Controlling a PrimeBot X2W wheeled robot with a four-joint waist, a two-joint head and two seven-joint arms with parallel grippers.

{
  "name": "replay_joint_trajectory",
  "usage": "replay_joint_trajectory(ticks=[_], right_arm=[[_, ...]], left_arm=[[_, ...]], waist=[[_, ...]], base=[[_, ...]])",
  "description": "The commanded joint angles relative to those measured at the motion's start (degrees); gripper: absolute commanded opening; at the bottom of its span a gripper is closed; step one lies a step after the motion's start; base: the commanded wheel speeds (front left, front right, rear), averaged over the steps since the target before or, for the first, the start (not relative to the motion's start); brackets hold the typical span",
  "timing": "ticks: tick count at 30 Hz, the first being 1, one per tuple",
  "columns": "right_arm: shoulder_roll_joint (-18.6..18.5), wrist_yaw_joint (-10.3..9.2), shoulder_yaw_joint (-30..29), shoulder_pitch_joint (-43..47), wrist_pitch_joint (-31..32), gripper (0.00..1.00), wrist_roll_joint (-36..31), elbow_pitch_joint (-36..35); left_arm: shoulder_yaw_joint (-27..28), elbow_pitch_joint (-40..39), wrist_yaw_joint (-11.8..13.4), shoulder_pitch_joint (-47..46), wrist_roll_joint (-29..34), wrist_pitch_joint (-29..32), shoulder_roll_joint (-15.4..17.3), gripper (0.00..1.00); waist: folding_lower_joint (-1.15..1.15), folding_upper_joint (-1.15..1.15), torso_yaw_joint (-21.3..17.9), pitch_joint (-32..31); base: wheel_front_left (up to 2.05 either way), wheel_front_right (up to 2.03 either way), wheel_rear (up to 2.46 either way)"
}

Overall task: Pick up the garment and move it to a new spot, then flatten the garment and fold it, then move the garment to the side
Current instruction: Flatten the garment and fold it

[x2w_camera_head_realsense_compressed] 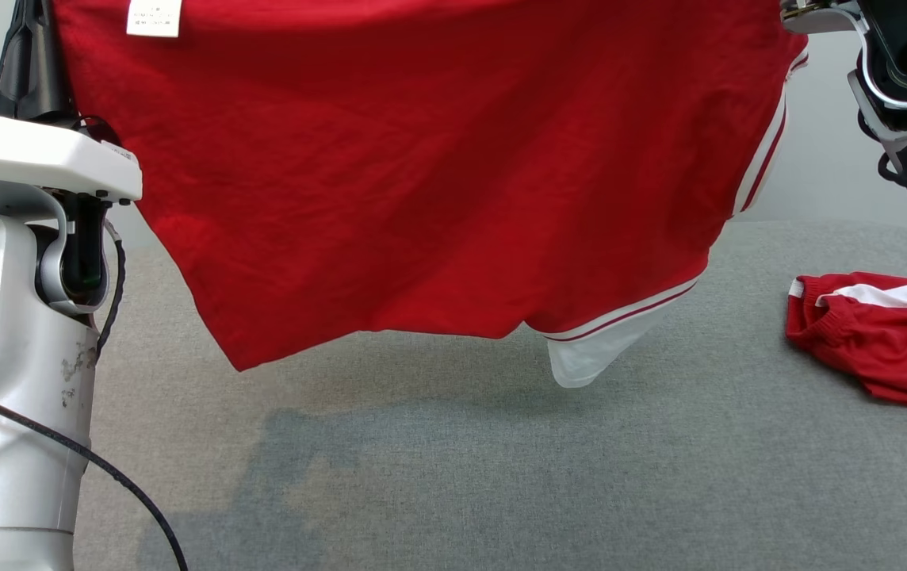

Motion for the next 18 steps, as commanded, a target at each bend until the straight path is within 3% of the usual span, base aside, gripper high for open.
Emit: replay_joint_trajectory(ticks=[1,18], right_arm=[[0.29,0.03,-0.15,-0.80,-0.41,0.00,0.48,0.54],[1.94,0.03,1.68,-4.09,0.95,0.00,-1.26,8.34]], left_arm=[[0.20,0.30,0.30,-0.62,0.02,-0.38,0.11,0.00],[-1.08,4.66,-0.91,-3.50,-1.66,2.93,0.02,0.00]], waist=[[0.00,0.00,-0.01,-0.09],[0.00,0.00,0.43,3.78]], base=[[0.00,0.00,0.00],[0.00,0.00,0.00]])
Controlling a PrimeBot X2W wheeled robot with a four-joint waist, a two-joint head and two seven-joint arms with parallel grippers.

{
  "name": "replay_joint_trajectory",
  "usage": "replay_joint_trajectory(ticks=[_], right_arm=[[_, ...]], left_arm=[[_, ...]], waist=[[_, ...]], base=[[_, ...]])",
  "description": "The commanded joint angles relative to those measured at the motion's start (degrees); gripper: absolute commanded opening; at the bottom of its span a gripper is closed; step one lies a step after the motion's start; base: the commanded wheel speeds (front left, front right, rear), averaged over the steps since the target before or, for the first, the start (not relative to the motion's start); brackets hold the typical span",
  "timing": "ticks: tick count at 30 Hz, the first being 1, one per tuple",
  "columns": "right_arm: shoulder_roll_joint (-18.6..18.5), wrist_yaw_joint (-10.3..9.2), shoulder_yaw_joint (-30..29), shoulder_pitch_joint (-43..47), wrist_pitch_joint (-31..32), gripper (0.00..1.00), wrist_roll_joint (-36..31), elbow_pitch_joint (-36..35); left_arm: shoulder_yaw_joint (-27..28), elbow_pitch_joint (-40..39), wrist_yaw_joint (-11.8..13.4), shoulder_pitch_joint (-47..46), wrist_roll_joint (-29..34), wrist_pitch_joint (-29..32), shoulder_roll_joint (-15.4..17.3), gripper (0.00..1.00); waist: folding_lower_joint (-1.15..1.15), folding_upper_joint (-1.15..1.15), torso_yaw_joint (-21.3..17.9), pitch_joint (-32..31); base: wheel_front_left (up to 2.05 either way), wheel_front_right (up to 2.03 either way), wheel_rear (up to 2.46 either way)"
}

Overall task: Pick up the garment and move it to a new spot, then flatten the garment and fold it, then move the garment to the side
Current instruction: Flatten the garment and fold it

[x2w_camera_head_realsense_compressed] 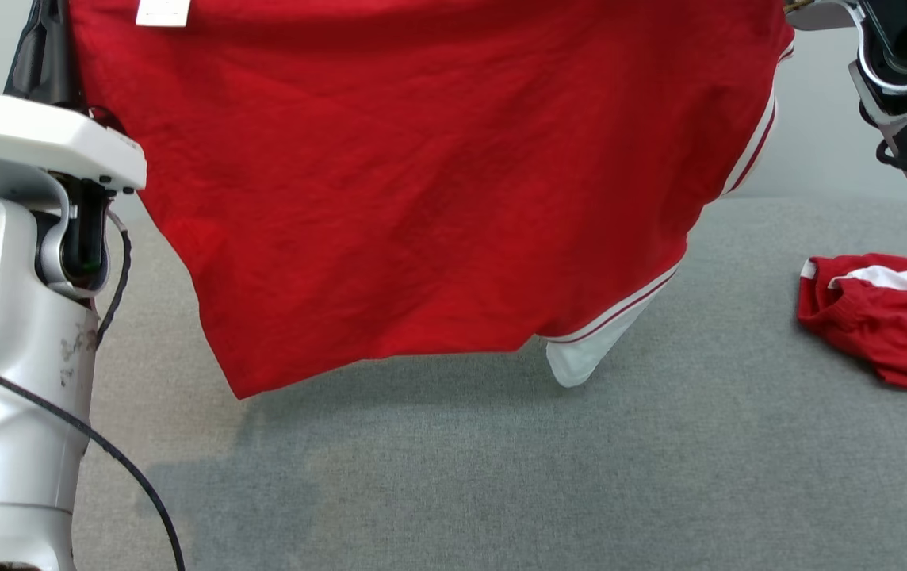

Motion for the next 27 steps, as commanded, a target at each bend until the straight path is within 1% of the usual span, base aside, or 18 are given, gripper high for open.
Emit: replay_joint_trajectory(ticks=[1,3,6,7,10,13,18,21,23,25,27], right_arm=[[0.67,0.03,0.22,-1.41,0.17,0.00,-0.58,0.88],[1.38,0.03,0.33,-3.58,0.16,0.00,-1.11,2.46],[2.73,0.03,0.94,-7.96,-0.10,0.00,-2.87,4.87],[3.10,0.03,1.22,-9.61,-0.27,0.00,-3.65,5.77],[4.15,0.03,1.81,-15.33,-2.20,0.00,-6.07,8.40],[4.90,0.03,1.93,-21.19,-5.59,0.00,-8.33,11.09],[6.17,0.03,1.42,-28.21,-13.07,0.00,-11.67,13.76],[5.97,0.03,0.32,-30.21,-14.15,0.00,-13.30,13.38],[4.32,0.03,-4.38,-32.64,-14.40,0.00,-17.33,10.75],[4.73,0.03,-10.11,-30.52,-14.27,0.00,-22.77,7.74],[6.12,0.03,-15.49,-27.16,-14.14,0.00,-28.56,3.97]], left_arm=[[-0.11,0.86,-0.25,-1.61,-0.35,0.67,-0.01,0.00],[-0.34,2.12,-0.32,-4.07,-0.60,2.12,-0.02,0.00],[-0.87,3.79,-0.52,-9.00,-0.46,4.18,0.51,0.00],[-1.08,4.45,-0.44,-10.83,-0.04,4.61,0.80,0.00],[-1.65,6.75,-0.40,-17.02,0.47,4.66,0.32,0.00],[-1.93,8.80,-0.34,-24.24,0.82,2.63,-1.04,0.00],[-2.32,13.11,0.02,-34.06,2.21,-3.75,-3.68,0.00],[-1.37,13.56,0.64,-37.47,2.66,-5.14,-4.28,0.00],[0.06,11.73,1.39,-40.35,3.98,-5.51,-4.59,0.00],[1.98,7.92,1.76,-40.63,6.02,-5.48,-5.30,0.00],[4.00,4.83,1.33,-38.97,7.94,-5.42,-6.23,0.00]], waist=[[0.00,0.00,0.08,1.81],[0.00,0.00,-0.01,4.23],[0.00,0.00,-0.16,9.72],[0.00,0.00,-0.17,11.67],[0.00,0.00,0.08,16.71],[0.00,0.00,0.76,21.41],[0.00,0.00,1.84,27.52],[0.00,0.00,2.14,29.46],[0.00,0.00,2.41,31.89],[0.00,0.00,2.58,33.98],[0.00,0.00,2.66,35.61]], base=[[0.00,0.00,0.00],[0.00,0.00,0.00],[0.00,0.00,0.00],[0.00,0.00,0.00],[0.00,0.00,0.00],[0.00,0.00,0.00],[0.00,0.00,0.00],[0.00,0.00,0.00],[0.00,0.00,0.00],[0.00,0.00,0.00],[0.00,0.00,0.00]])
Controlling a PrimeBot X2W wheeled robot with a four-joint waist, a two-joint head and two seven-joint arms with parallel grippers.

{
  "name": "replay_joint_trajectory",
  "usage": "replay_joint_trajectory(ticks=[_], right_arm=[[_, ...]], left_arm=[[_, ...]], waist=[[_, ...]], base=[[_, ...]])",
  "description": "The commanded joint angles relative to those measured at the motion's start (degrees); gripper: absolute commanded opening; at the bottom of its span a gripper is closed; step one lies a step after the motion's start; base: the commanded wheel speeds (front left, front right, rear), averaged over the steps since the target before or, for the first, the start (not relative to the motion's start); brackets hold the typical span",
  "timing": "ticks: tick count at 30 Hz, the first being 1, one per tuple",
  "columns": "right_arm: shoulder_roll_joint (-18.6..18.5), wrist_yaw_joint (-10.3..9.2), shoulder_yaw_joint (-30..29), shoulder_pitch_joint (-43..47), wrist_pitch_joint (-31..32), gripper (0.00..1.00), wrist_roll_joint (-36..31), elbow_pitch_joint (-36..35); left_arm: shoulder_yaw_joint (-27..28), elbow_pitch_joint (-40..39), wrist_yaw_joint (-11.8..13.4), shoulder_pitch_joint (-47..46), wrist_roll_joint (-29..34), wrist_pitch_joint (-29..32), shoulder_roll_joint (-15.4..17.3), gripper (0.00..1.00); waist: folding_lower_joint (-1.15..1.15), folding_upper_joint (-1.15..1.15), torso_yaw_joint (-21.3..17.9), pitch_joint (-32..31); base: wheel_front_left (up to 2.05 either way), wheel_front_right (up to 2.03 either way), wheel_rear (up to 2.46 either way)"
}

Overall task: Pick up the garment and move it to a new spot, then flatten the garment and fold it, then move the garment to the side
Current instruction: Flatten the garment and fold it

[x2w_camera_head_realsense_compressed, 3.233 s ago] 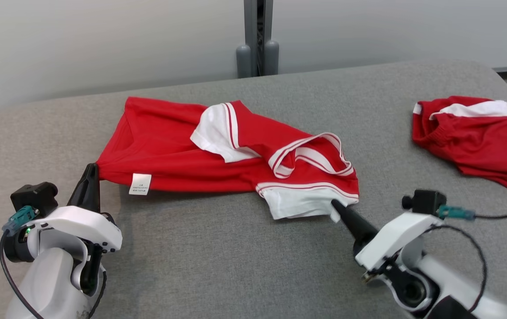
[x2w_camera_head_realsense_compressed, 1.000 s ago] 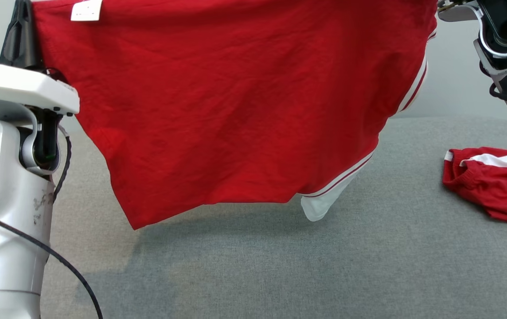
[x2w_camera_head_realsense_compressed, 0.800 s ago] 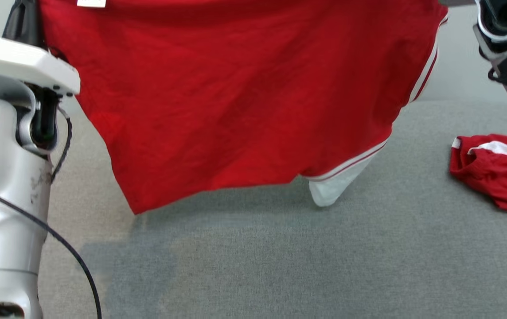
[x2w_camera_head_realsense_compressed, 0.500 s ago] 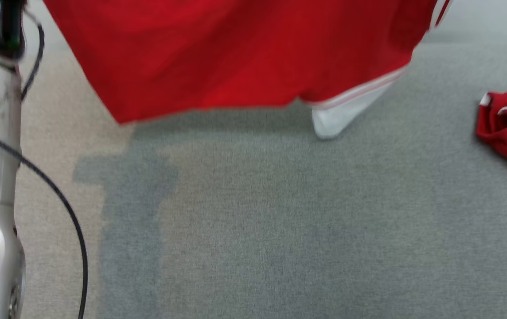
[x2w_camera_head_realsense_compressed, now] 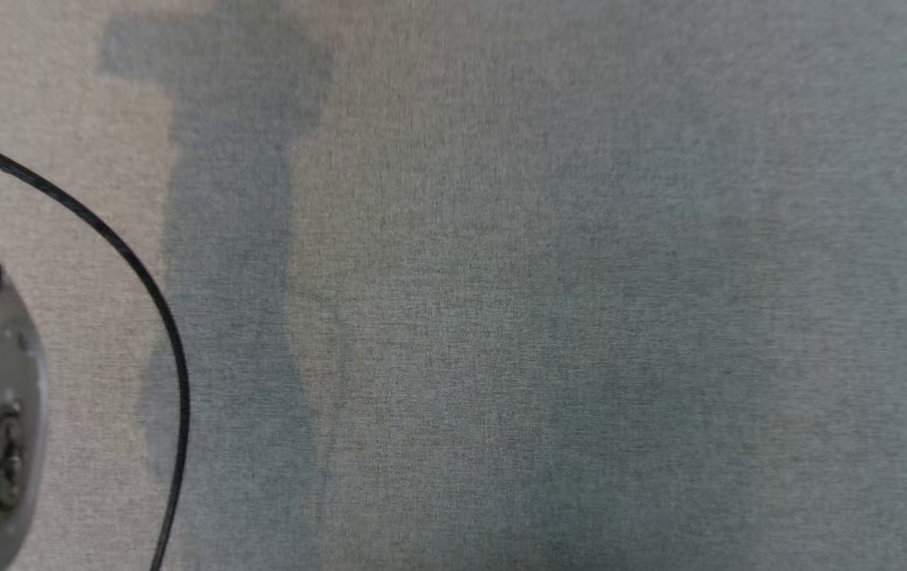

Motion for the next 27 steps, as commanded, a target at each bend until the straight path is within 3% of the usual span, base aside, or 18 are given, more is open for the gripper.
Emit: replay_joint_trajectory(ticks=[1,5,10,18,27], right_arm=[[1.29,0.02,-0.82,2.68,0.07,0.00,-1.20,-0.73],[4.26,0.02,-5.49,9.74,0.04,0.00,-8.24,-6.44],[6.11,0.02,-4.64,17.30,0.04,0.00,-10.06,-7.18],[6.76,0.02,-4.89,25.89,0.04,0.00,-6.69,-4.30],[5.84,0.02,-1.18,36.23,0.03,0.00,0.81,-1.66]], left_arm=[[0.54,-0.06,-0.21,1.99,0.74,0.01,-0.19,0.00],[2.82,-2.50,-2.22,4.64,4.94,-0.03,-0.99,0.00],[5.39,-2.86,-4.33,10.32,7.89,-0.03,-1.94,0.00],[6.32,-1.35,-6.05,18.74,11.14,-0.04,-3.32,0.00],[6.21,-0.33,-6.52,29.53,11.08,-0.04,-4.09,0.00]], waist=[[0.00,0.00,0.60,3.03],[0.00,0.00,0.10,5.15],[0.00,0.00,-0.24,6.96],[0.00,0.00,-0.06,6.76],[0.00,0.00,-0.11,1.86]], base=[[0.00,0.00,0.00],[0.00,0.00,0.00],[0.00,0.00,0.00],[0.00,0.00,0.00],[0.00,0.00,0.00]])
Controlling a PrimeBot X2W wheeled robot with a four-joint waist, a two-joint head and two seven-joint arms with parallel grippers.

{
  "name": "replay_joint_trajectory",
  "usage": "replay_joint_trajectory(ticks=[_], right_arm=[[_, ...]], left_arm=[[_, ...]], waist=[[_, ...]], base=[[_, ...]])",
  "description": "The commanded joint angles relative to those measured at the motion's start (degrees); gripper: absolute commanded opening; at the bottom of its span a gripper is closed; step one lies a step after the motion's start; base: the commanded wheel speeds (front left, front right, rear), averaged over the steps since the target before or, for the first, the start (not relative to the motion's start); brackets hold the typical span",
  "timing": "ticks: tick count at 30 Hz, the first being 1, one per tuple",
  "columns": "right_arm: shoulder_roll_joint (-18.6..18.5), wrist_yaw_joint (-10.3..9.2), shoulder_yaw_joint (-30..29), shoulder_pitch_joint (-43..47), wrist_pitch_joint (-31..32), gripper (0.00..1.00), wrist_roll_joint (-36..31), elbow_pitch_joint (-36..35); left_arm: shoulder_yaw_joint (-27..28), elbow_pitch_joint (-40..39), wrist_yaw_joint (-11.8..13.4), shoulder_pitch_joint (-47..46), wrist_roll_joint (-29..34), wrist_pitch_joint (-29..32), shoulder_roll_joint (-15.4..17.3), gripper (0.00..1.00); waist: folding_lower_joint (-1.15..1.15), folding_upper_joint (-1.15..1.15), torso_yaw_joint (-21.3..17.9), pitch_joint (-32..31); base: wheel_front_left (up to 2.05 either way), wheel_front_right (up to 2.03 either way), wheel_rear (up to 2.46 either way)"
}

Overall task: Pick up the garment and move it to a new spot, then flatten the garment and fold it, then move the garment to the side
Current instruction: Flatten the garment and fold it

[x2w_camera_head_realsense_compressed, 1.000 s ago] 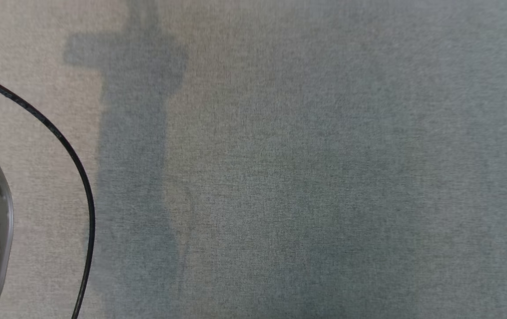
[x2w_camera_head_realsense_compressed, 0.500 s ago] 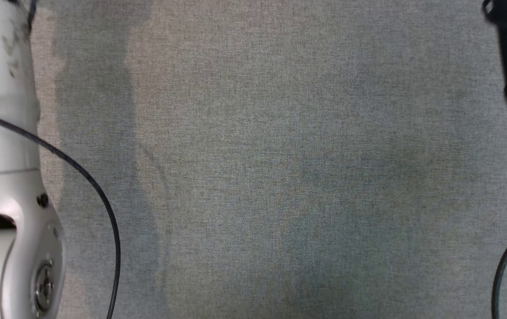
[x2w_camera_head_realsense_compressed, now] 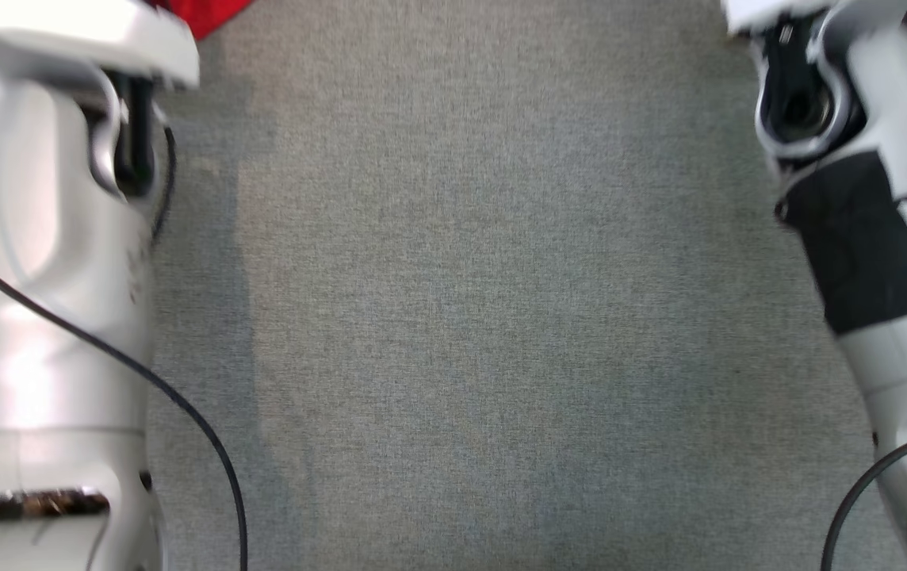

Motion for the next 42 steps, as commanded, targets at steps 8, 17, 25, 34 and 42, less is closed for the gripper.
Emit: replay_joint_trajectory(ticks=[8,17,25,34,42], right_arm=[[-3.26,0.03,7.20,10.96,0.03,0.00,8.16,2.53],[-5.55,0.03,11.00,17.91,0.03,0.00,15.44,2.08],[-7.31,0.04,14.69,23.70,0.80,0.00,20.91,2.07],[-9.31,0.04,16.19,30.47,3.65,0.00,27.95,0.86],[-10.66,0.04,17.34,35.55,7.60,0.00,32.16,-2.44]], left_arm=[[-2.52,2.05,-0.24,10.92,-0.20,-0.06,0.01,0.00],[-5.33,3.69,0.61,17.93,-1.62,-0.06,0.00,0.00],[-7.35,5.94,2.08,24.35,-4.30,-0.07,0.03,0.00],[-6.15,5.85,3.75,30.35,-8.04,-0.07,0.05,0.00],[-4.74,3.81,3.84,35.48,-7.12,-0.08,0.05,0.00]], waist=[[0.00,0.00,-0.04,-7.66],[0.00,0.00,0.37,-13.50],[0.00,0.00,0.83,-18.70],[0.00,0.00,1.75,-23.96],[0.00,0.00,2.03,-27.79]], base=[[0.00,0.00,0.00],[0.00,0.00,0.00],[0.00,0.00,0.00],[0.00,0.00,0.00],[0.00,0.00,0.00]])
